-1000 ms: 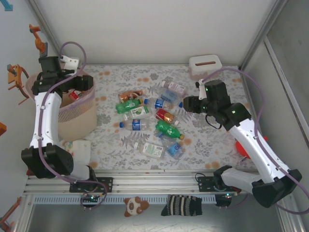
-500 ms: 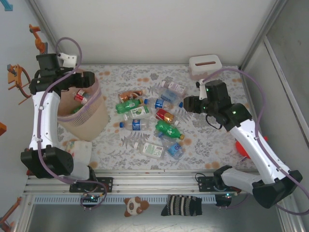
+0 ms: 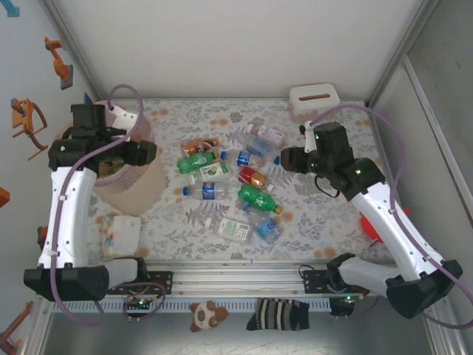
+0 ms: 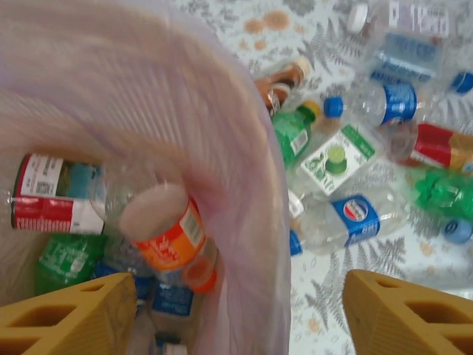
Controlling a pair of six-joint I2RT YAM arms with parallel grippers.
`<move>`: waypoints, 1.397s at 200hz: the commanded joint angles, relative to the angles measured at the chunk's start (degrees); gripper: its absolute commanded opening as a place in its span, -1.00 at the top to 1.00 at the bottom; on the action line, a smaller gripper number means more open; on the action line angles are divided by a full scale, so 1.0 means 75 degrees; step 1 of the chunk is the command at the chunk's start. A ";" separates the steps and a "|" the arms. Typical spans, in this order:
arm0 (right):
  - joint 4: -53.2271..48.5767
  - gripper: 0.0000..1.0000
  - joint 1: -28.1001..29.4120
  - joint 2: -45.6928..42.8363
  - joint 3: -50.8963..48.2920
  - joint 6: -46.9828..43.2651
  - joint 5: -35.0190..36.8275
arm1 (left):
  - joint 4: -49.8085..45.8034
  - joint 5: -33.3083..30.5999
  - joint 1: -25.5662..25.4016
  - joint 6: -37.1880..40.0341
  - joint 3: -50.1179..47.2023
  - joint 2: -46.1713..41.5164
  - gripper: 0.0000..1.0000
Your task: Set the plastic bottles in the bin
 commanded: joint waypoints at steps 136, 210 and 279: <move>0.0021 -0.17 0.0022 -0.0279 0.0186 0.0011 0.0105 | 0.2111 -0.0254 -0.0001 -0.2336 0.0991 0.2043 0.69; -0.0129 -0.17 0.0021 -0.0618 0.0035 -0.0052 0.0359 | 0.3450 0.0061 -0.0123 -0.4070 0.2376 0.3909 0.76; -0.0226 -0.17 0.0021 -0.0712 0.0046 -0.0078 0.0470 | 0.3665 0.0118 -0.0574 -0.4615 0.3696 0.4984 0.61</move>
